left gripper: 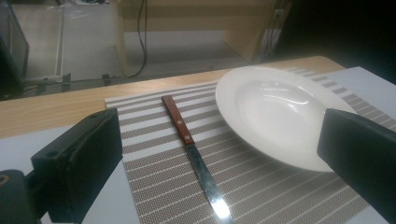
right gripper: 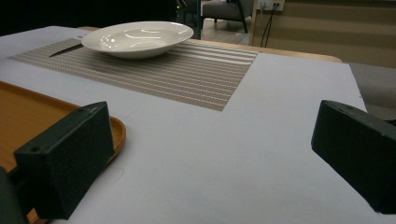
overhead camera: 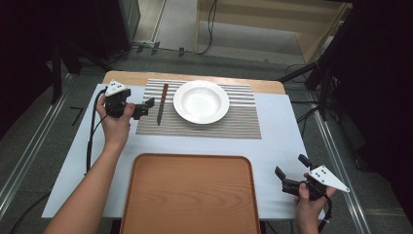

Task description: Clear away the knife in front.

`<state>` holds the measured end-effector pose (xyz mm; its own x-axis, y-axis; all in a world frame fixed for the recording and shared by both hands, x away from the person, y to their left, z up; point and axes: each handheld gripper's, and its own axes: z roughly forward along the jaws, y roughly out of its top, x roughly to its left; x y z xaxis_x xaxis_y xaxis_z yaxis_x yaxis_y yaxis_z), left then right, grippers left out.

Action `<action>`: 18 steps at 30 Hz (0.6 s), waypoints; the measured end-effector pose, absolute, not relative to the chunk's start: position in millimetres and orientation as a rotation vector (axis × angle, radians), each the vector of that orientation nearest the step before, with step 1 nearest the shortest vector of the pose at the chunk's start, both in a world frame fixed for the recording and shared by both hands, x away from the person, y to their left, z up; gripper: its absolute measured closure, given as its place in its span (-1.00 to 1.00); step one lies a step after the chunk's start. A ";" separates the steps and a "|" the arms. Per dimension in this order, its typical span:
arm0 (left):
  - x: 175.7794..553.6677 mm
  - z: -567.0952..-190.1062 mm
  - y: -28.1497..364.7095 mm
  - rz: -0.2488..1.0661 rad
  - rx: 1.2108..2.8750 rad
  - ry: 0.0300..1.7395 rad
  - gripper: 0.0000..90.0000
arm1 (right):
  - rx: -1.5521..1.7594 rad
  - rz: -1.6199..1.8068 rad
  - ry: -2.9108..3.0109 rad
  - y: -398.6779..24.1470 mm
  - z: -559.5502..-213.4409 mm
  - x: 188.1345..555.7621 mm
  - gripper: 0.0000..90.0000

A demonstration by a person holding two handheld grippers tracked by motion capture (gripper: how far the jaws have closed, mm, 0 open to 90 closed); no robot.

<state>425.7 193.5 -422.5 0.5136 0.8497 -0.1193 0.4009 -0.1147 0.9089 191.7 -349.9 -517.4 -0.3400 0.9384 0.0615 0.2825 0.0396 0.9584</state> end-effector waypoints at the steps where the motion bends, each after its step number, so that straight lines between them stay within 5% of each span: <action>1: 428.2 -422.9 192.7 0.537 1.722 1.065 -1.00 | 1.243 1.326 1.689 -349.9 -517.4 191.7 -1.00; 18: 473.0 -432.6 171.5 0.460 1.770 1.166 -0.87 | 1.239 1.325 1.689 -350.0 -517.4 191.7 -1.00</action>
<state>473.0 171.5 -432.6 0.4783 0.8609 -0.1735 0.5103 -0.1117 0.8527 191.7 -350.0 -517.4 -0.3418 0.9380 0.0583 0.2800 0.0424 0.9591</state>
